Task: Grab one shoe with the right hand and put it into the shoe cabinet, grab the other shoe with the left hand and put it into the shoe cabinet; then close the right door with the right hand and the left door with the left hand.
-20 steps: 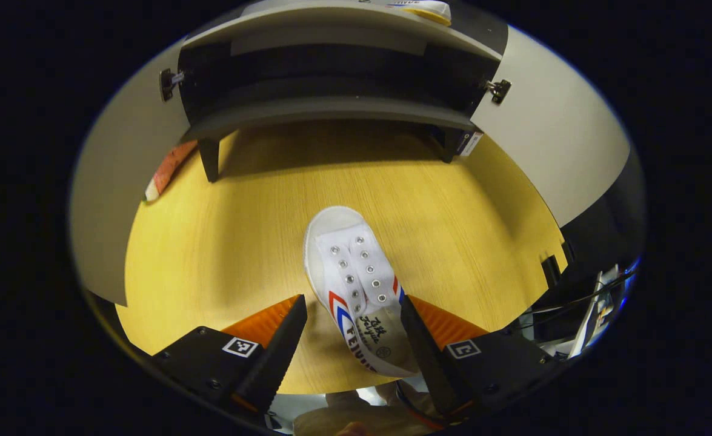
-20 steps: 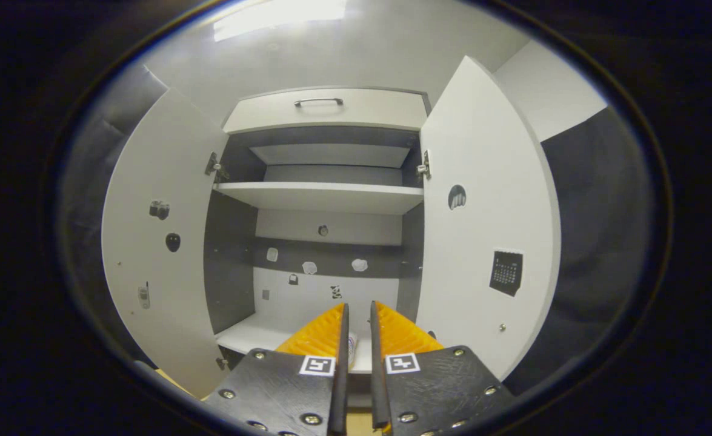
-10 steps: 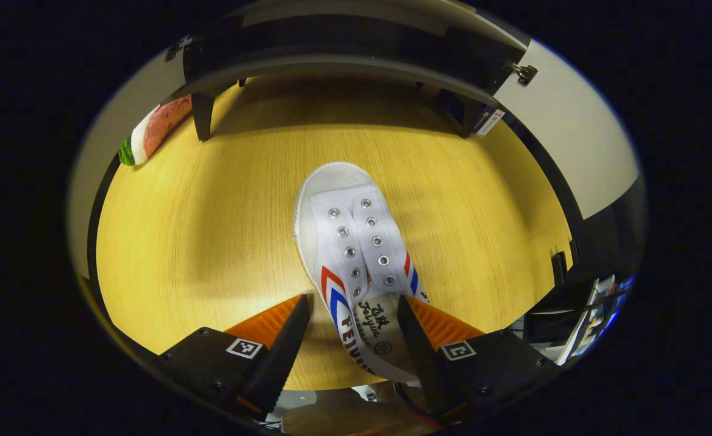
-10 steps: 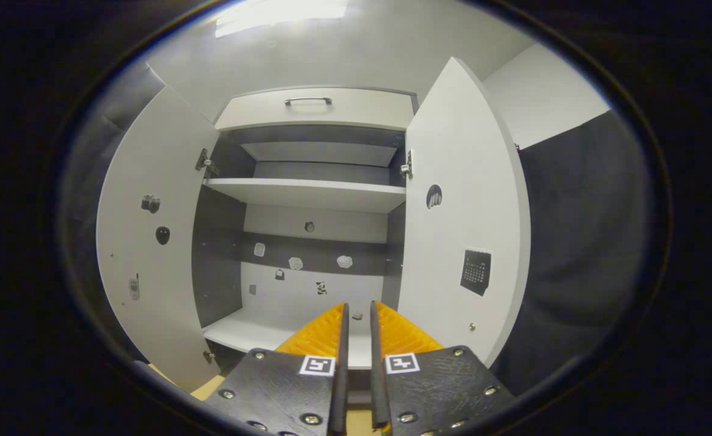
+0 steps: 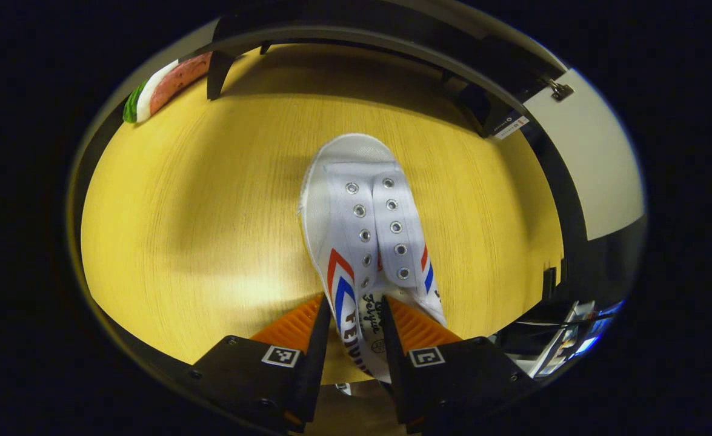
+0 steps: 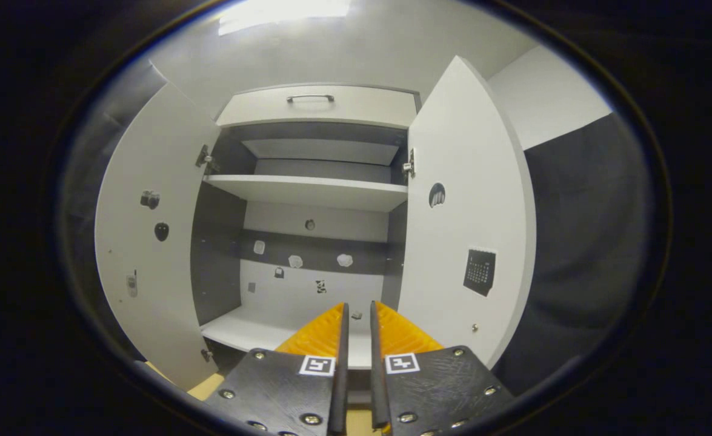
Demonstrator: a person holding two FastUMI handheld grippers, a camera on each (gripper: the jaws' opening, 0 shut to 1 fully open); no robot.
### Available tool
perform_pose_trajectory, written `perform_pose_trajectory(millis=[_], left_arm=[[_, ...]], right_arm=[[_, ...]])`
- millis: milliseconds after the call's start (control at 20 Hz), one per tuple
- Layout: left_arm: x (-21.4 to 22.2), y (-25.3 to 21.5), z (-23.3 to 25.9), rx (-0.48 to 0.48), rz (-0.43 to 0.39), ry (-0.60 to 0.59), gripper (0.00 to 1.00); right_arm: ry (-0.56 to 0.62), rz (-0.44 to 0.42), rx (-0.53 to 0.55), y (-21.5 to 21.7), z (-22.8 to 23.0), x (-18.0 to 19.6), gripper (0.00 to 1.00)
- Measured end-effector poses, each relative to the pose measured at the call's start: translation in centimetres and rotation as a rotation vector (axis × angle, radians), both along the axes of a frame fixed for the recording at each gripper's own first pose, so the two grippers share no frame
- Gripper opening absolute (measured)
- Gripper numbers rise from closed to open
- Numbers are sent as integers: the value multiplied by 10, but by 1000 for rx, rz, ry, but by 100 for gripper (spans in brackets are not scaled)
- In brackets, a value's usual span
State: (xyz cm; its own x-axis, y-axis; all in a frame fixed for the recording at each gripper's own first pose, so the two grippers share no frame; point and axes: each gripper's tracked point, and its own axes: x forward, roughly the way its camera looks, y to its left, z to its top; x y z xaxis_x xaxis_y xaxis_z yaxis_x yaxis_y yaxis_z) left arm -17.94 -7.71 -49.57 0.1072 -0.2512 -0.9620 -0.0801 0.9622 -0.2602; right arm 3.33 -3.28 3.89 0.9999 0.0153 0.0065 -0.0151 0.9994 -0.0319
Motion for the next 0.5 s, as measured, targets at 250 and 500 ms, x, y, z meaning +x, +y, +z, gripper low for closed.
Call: perform_pose_trajectory(millis=[250, 500], left_arm=[[3, 7, 0, -66, 142, 34, 23], [5, 11, 4, -73, 156, 4, 3]], right_arm=[[10, 28, 7, 8, -4, 1, 28], [17, 51, 15, 14, -7, 3, 73]])
